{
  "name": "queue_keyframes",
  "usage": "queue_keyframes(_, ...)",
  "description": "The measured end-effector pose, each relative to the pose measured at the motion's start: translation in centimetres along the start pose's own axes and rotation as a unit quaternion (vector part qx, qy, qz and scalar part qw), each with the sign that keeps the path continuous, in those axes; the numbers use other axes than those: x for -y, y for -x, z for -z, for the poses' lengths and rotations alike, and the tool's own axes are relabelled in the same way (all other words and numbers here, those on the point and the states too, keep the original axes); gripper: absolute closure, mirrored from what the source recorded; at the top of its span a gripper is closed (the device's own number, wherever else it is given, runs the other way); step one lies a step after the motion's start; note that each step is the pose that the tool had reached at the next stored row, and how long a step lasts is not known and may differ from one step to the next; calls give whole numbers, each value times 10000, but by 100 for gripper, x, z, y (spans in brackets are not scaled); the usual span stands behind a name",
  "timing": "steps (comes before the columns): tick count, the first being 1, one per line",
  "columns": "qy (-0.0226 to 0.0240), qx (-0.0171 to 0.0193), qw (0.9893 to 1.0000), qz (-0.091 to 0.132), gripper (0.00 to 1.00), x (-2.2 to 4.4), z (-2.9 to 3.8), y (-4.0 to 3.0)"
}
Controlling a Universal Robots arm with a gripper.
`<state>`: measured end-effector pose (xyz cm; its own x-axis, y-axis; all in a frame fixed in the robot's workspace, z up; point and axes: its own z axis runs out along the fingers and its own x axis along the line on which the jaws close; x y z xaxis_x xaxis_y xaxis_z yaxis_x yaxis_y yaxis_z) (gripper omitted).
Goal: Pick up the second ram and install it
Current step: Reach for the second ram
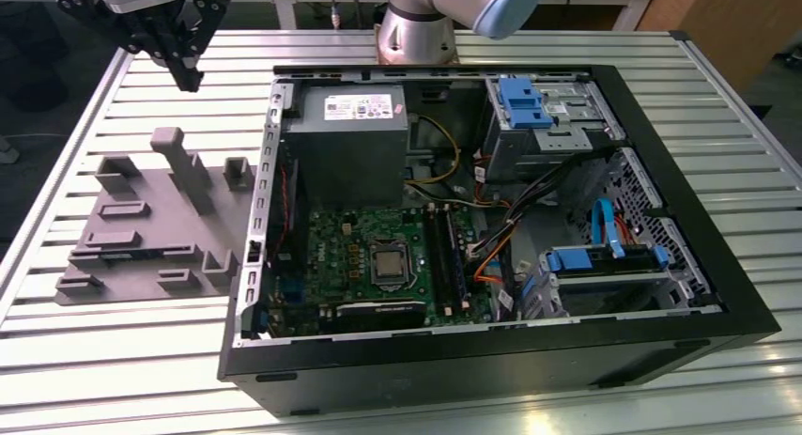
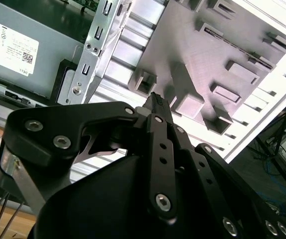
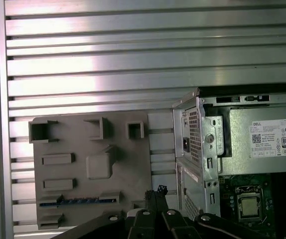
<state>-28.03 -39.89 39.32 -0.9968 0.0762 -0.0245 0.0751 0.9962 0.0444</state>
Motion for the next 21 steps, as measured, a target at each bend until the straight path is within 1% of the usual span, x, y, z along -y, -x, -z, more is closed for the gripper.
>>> queue_keyframes(9,0,0,10000,0,89,4,1,-48)
queue_keyframes(21,0,0,10000,-1,89,5,2,-64)
